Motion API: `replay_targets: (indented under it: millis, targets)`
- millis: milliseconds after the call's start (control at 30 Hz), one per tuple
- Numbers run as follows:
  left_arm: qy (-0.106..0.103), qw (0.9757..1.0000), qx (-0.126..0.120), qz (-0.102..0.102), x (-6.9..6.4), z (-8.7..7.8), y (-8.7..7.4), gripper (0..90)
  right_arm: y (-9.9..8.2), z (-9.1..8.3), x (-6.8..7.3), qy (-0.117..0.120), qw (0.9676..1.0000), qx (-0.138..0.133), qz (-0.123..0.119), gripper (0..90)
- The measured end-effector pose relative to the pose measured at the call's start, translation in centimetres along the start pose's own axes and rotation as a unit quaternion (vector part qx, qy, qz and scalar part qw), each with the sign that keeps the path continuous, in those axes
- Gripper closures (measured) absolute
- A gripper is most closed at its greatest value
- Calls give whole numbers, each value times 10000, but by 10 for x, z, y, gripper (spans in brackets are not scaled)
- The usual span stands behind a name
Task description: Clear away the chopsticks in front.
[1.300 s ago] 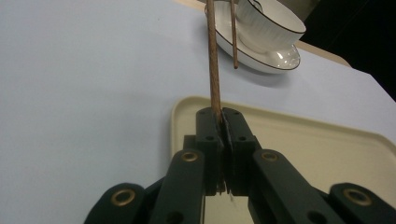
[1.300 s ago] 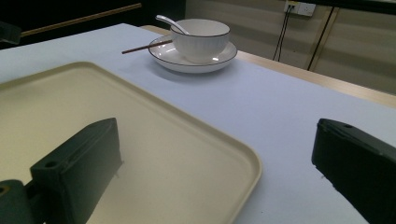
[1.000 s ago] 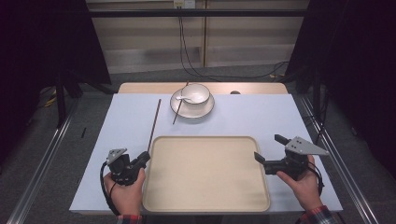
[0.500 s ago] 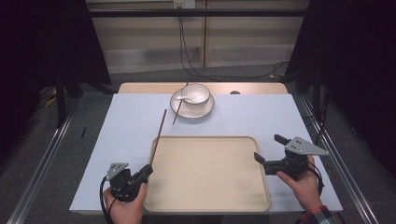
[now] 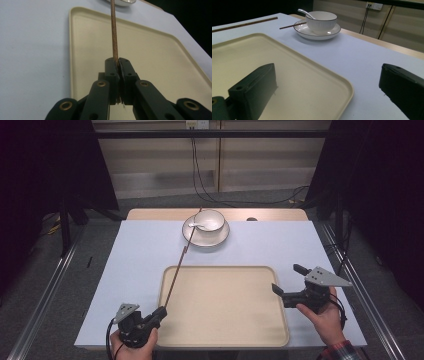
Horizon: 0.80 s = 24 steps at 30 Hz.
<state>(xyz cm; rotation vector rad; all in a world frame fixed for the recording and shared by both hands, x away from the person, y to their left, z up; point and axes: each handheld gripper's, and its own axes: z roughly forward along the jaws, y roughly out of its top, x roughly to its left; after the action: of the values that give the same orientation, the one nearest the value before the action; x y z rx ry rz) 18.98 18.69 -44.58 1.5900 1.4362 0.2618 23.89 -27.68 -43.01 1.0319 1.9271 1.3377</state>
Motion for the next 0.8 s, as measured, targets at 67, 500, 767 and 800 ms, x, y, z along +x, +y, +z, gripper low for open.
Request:
replay_targets:
  millis: [67,500,767,800]
  targets:
    - [13,10000,17,21,0,0,0,863,0,0,0,-8,10000,-13,-15,11]
    - [-199,9989,338,241,-5,-2,-7,863,0,1,-1,-6,10000,-10,15,10]
    - [-273,9984,424,255,-4,-2,-10,863,0,1,-1,-4,10000,-15,4,11]
    - [-261,9983,461,244,-4,-1,-12,863,0,1,-1,-9,10000,-10,6,10]
